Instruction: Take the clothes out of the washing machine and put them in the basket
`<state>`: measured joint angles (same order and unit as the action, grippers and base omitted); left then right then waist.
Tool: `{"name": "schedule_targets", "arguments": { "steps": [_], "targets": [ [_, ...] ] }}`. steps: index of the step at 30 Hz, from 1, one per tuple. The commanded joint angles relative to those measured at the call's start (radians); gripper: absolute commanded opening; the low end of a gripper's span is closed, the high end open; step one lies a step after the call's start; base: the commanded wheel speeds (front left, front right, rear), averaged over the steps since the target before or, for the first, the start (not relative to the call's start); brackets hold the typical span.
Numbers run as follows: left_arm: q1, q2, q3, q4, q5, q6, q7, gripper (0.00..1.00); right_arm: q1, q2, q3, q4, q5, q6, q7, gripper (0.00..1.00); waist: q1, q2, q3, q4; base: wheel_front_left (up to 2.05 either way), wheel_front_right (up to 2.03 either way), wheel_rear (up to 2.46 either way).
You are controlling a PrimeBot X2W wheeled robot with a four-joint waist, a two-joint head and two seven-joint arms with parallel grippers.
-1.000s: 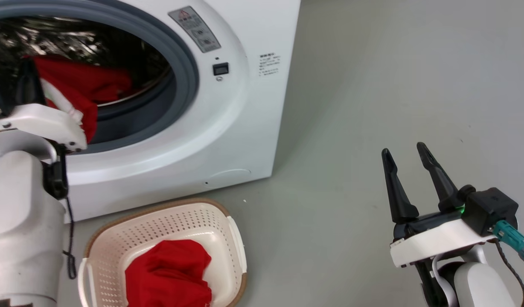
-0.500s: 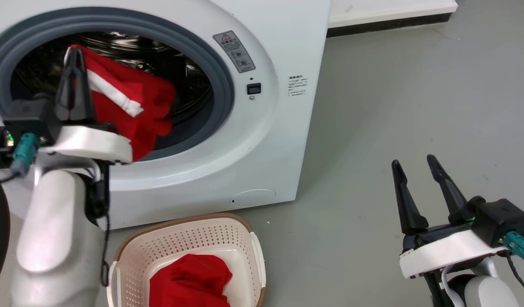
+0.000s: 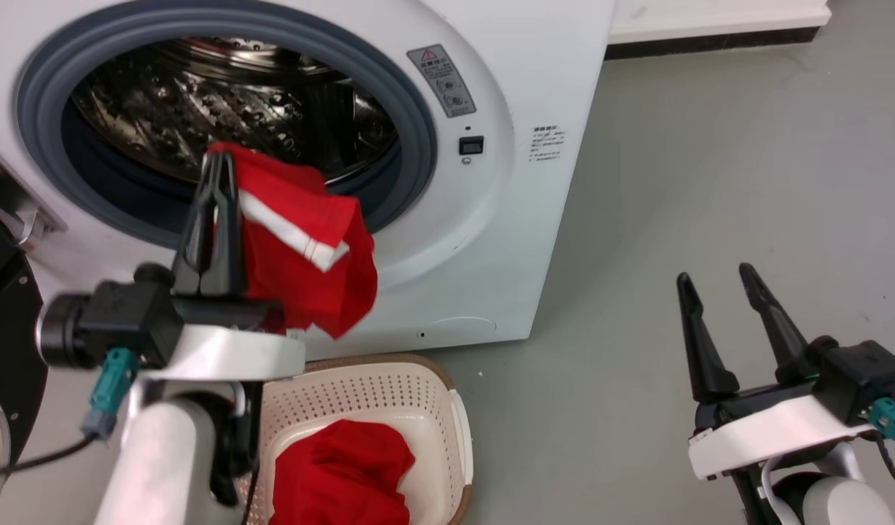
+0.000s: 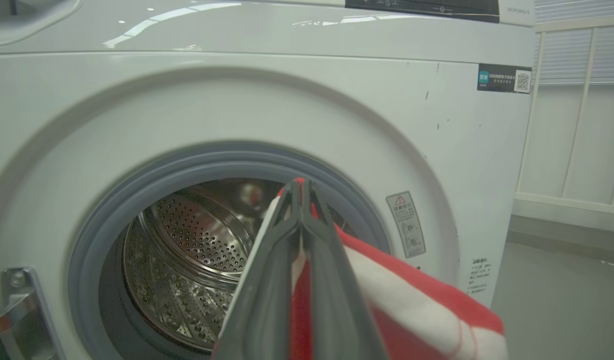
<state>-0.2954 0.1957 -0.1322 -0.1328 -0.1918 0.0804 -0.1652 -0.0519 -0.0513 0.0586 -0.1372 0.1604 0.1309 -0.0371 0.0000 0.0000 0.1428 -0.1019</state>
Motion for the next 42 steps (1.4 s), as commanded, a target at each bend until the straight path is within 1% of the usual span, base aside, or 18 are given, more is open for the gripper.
{"name": "schedule_targets", "arguments": {
  "steps": [1,4,9,14,16,19,24,29,33,37,42],
  "targets": [
    [0.072,-0.022,-0.014,0.016,-0.021,0.009,0.011,0.0,-0.012,0.002,0.009,-0.01,-0.002,0.0,0.006,1.0,0.0,0.0,0.026,0.005,0.0,0.0,0.0],
    [0.137,-0.053,-0.035,0.068,-0.041,0.016,0.004,0.0,-0.019,0.002,0.016,-0.013,0.0,0.0,0.006,1.0,0.0,0.0,0.045,-0.002,0.0,0.0,0.0],
    [0.201,-0.085,-0.06,0.21,-0.061,0.022,-0.027,0.0,-0.037,0.002,0.022,-0.016,0.007,0.0,0.005,1.0,0.0,0.0,0.084,-0.017,0.0,0.0,0.0],
    [0.185,-0.099,-0.097,0.351,-0.065,-0.001,-0.047,0.0,-0.049,0.002,0.027,-0.025,-0.003,0.0,0.007,1.0,0.0,0.0,0.136,-0.029,0.0,0.0,0.0],
    [0.17,-0.101,-0.096,0.408,-0.075,-0.006,-0.057,0.0,-0.063,0.002,0.031,-0.032,-0.003,0.0,0.005,1.0,0.0,0.0,0.167,-0.04,0.0,0.0,0.0],
    [0.131,-0.104,-0.091,0.505,-0.078,-0.01,-0.073,0.0,-0.076,0.002,0.032,-0.038,0.006,0.0,-0.001,1.0,0.0,0.0,0.217,-0.057,0.0,0.0,0.0],
    [0.021,-0.1,-0.099,0.66,-0.05,-0.008,-0.088,0.0,-0.105,0.002,0.045,-0.039,0.015,-0.001,-0.011,1.0,0.0,0.0,0.328,-0.09,0.0,0.0,0.0],
    [-0.106,-0.088,-0.09,0.82,-0.047,-0.025,-0.095,0.0,-0.146,0.002,0.07,-0.028,0.022,-0.001,-0.036,1.0,0.0,0.0,0.438,-0.126,0.0,0.0,0.0],
    [-0.184,-0.073,-0.081,0.941,-0.039,-0.025,-0.1,0.0,-0.178,0.002,0.097,-0.006,0.029,-0.001,-0.054,1.0,0.0,0.0,0.502,-0.155,0.0,0.0,0.0],
    [-0.243,-0.065,-0.068,1.013,-0.032,-0.026,-0.102,0.0,-0.204,0.002,0.105,0.003,0.036,-0.001,-0.078,1.0,0.0,0.0,0.558,-0.169,0.0,0.0,0.0],
    [-0.289,-0.063,-0.043,1.108,-0.037,-0.015,-0.101,0.0,-0.229,0.002,0.134,0.027,0.044,-0.001,-0.099,1.0,0.0,0.0,0.601,-0.174,0.0,0.0,0.0]
  ]
}}
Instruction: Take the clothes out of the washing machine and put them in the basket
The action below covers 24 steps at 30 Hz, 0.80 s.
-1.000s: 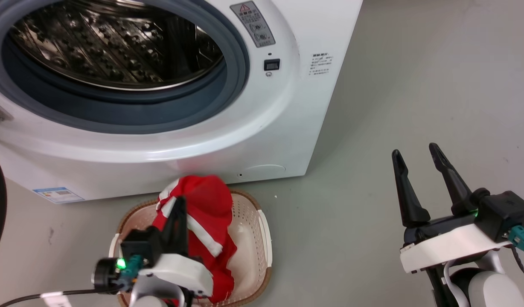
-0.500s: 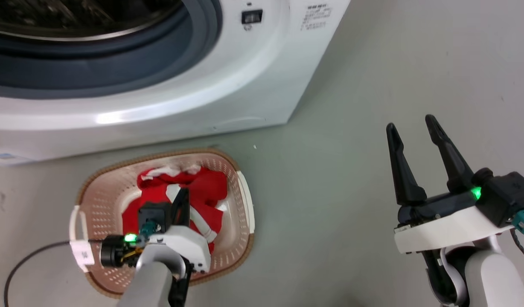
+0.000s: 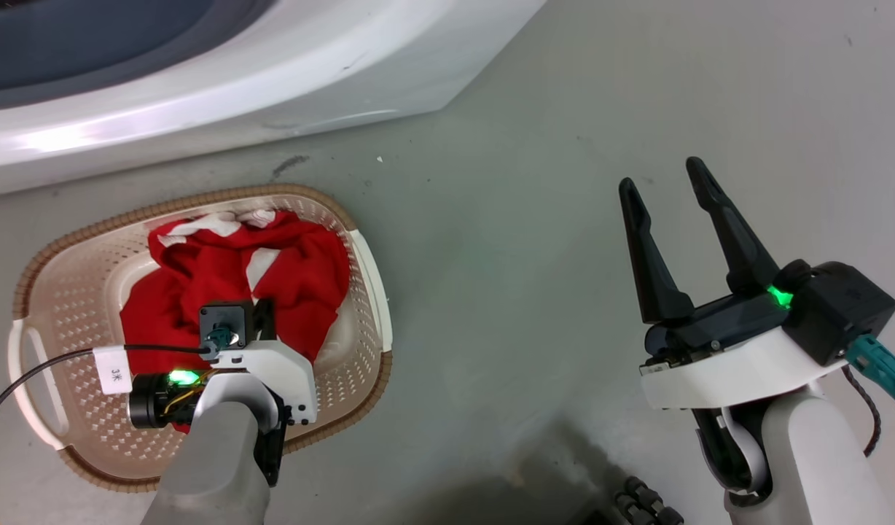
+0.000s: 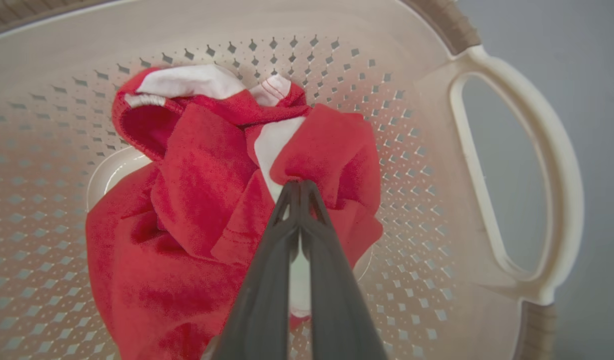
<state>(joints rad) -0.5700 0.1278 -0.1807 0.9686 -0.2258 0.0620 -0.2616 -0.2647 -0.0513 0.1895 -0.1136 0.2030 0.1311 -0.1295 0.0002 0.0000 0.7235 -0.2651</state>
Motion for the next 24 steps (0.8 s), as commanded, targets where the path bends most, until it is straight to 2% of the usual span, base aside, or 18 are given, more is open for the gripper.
{"name": "schedule_targets", "arguments": {
  "steps": [1,8,9,11,12,16,24],
  "targets": [
    [-0.021,0.004,0.008,0.026,-0.003,0.005,-0.005,0.0,-0.021,0.002,0.008,0.008,0.003,-0.001,-0.011,1.0,-0.0002,0.0,0.025,-0.011,0.0,0.0,0.0],
    [-0.038,-0.004,0.005,0.12,0.006,-0.003,-0.004,0.0,-0.035,0.002,0.011,0.032,-0.004,-0.001,-0.022,1.0,-0.0002,0.0,0.014,0.002,0.0,0.0,0.0],
    [-0.037,-0.009,0.007,0.128,0.003,-0.005,-0.004,0.18,-0.035,0.002,0.008,0.037,-0.008,-0.001,-0.022,1.0,-0.0002,0.0,0.006,0.007,0.0,0.0,0.0],
    [-0.026,-0.016,0.007,0.14,0.004,-0.009,-0.004,0.62,-0.035,0.002,0.008,0.046,-0.013,-0.001,-0.02,1.0,-0.0002,0.0,-0.021,0.018,0.0,0.0,0.0],
    [-0.017,-0.021,0.009,0.137,0.002,-0.011,-0.004,1.0,-0.033,0.002,0.007,0.05,-0.017,-0.001,-0.021,1.0,-0.0002,0.0,-0.039,0.024,0.0,0.0,0.0],
    [0.037,-0.038,0.015,0.115,-0.004,-0.019,-0.004,1.0,-0.009,0.002,0.006,0.071,-0.022,-0.001,-0.028,1.0,-0.0002,0.0,-0.138,0.046,0.0,0.0,0.0],
    [0.164,-0.064,0.047,-0.028,-0.012,-0.038,-0.004,1.0,0.068,0.002,-0.049,0.074,-0.044,-0.001,0.004,1.0,-0.0002,0.0,-0.349,0.109,0.0,0.0,0.0]
  ]
}}
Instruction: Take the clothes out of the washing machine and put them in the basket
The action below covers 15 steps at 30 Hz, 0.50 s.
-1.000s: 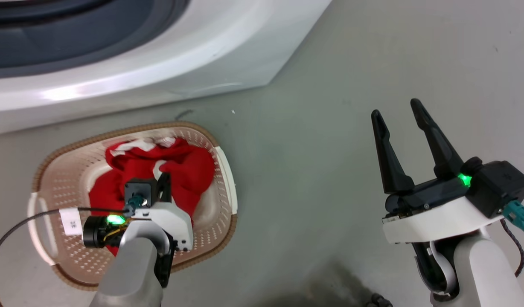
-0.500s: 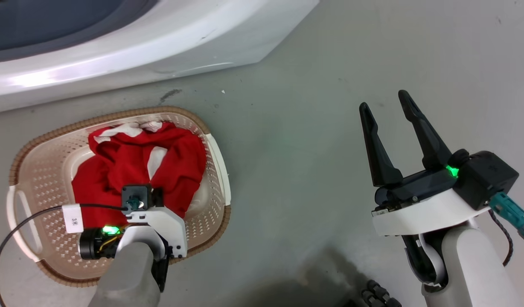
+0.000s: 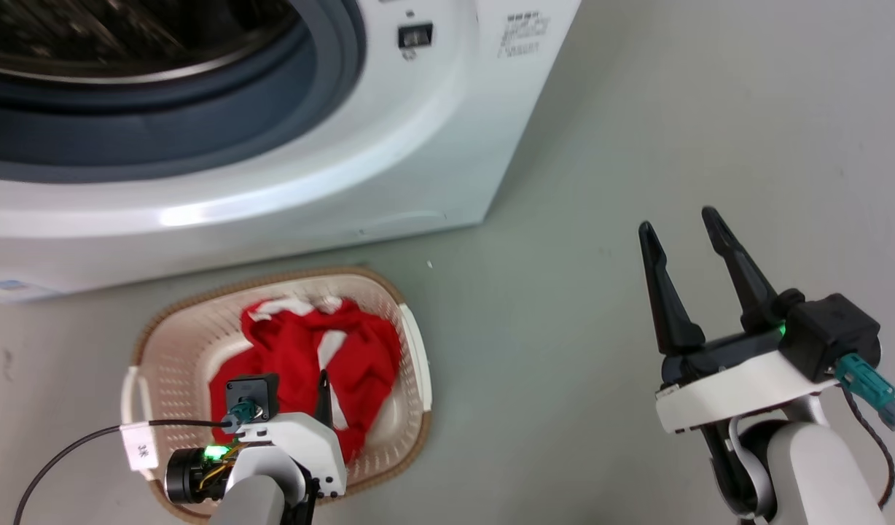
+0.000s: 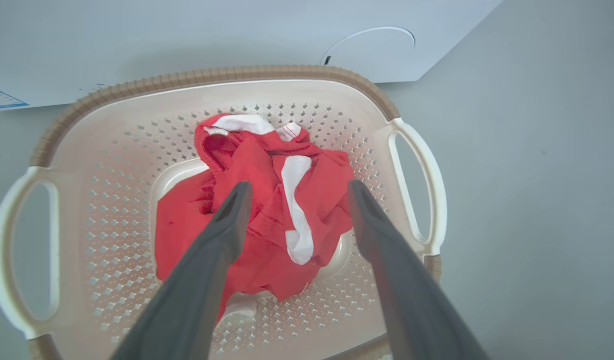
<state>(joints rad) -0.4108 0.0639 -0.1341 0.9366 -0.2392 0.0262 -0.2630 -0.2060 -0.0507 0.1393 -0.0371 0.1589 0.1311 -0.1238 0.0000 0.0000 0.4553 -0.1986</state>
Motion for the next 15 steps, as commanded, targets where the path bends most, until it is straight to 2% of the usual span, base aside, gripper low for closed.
{"name": "schedule_targets", "arguments": {
  "steps": [1,6,15],
  "targets": [
    [0.019,-0.001,0.006,-0.019,-0.001,-0.001,-0.002,1.0,0.018,0.001,-0.007,-0.001,-0.001,-0.001,0.002,1.0,0.0,0.0,-0.107,0.05,0.0,0.0,0.0],
    [0.088,-0.012,0.027,-0.145,0.001,0.008,-0.002,1.0,0.074,0.001,-0.046,-0.009,-0.014,-0.001,0.028,1.0,0.0,0.0,-0.213,0.085,0.0,0.0,0.0],
    [0.181,-0.014,0.026,-0.49,0.04,0.04,-0.002,1.0,0.164,0.001,-0.105,-0.039,-0.029,-0.001,0.063,1.0,0.0,0.0,-0.335,0.15,0.0,0.0,0.0]
  ]
}}
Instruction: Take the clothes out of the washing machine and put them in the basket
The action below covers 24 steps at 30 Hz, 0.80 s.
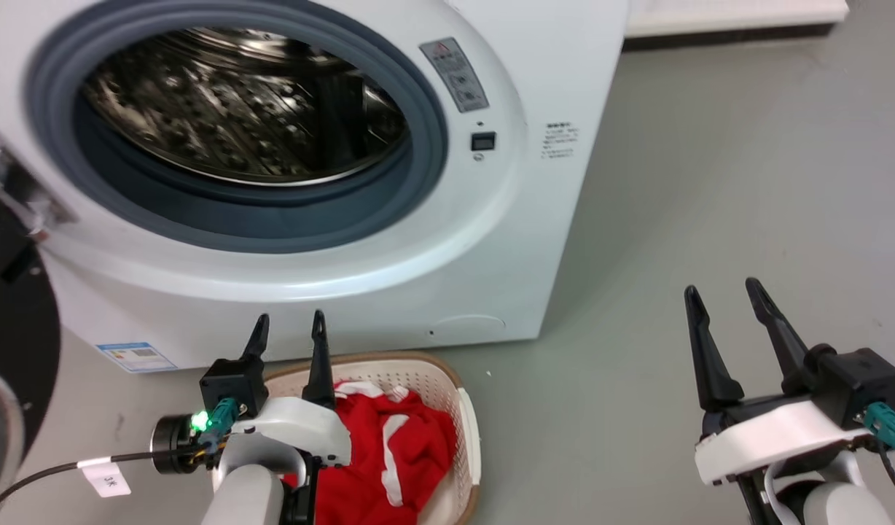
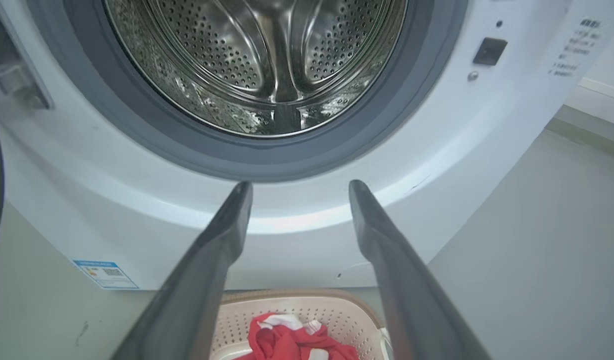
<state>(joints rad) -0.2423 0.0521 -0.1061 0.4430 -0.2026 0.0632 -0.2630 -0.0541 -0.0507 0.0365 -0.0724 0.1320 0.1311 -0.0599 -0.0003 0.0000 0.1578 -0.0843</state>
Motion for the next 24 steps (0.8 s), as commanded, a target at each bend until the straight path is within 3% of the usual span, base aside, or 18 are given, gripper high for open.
{"name": "schedule_targets", "arguments": {
  "steps": [1,9,24],
  "targets": [
    [0.021,-0.002,-0.002,-0.031,0.014,0.008,-0.002,1.0,0.019,0.001,-0.007,-0.008,-0.003,-0.001,0.004,1.0,0.0003,0.0,-0.046,0.041,0.0,0.0,0.0],
    [0.089,0.022,0.012,-0.25,0.104,0.027,-0.002,1.0,0.068,0.001,-0.017,-0.025,-0.013,-0.001,0.025,1.0,0.0003,0.0,-0.109,0.079,0.0,0.0,0.0],
    [0.252,0.066,0.008,-0.363,0.115,0.036,0.024,1.0,0.143,0.001,-0.015,-0.033,-0.017,-0.001,0.038,1.0,0.0003,0.0,-0.168,0.086,0.0,0.0,0.0]
  ]
}}
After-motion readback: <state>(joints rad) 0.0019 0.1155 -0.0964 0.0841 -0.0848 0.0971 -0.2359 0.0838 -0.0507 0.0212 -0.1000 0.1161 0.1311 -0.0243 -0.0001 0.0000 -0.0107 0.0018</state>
